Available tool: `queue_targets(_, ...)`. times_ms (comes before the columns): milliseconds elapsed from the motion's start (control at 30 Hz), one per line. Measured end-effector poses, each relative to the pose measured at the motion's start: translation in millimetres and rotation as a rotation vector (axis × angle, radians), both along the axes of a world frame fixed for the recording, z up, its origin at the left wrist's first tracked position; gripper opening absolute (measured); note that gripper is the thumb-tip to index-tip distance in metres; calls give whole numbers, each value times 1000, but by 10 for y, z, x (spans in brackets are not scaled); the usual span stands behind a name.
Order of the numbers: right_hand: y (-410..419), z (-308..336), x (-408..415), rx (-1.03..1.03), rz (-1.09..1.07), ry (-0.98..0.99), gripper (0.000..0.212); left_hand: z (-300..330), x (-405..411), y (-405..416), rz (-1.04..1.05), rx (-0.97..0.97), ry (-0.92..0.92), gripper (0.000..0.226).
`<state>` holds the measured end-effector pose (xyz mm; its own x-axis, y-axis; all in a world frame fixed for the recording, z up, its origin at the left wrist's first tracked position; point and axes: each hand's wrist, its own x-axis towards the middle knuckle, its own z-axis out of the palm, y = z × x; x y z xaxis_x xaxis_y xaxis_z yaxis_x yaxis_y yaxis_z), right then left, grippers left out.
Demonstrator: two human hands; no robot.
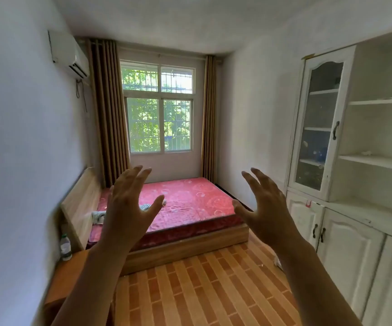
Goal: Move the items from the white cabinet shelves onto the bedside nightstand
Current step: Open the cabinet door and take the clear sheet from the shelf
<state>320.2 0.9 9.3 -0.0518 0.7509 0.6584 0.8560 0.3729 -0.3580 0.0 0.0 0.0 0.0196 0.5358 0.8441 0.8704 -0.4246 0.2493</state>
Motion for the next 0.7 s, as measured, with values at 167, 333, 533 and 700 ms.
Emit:
queue_targets(167,730,50,-368,12,-39,-12,82,30,-409,821,-36,-50,-4,74)
queue_targets(333,1359,130,-676,34,-86,-21,85,159,-676,1615,-81,-59,29,75)
queue_targets(533,1903,102,-811,40,-162,-44,82,141,-759,2325,-124,-54,27,72)
queue_targets(700,2284,-25,-805,10,-194,-16,80,-19,-682,2678,-154,-75,-82,72)
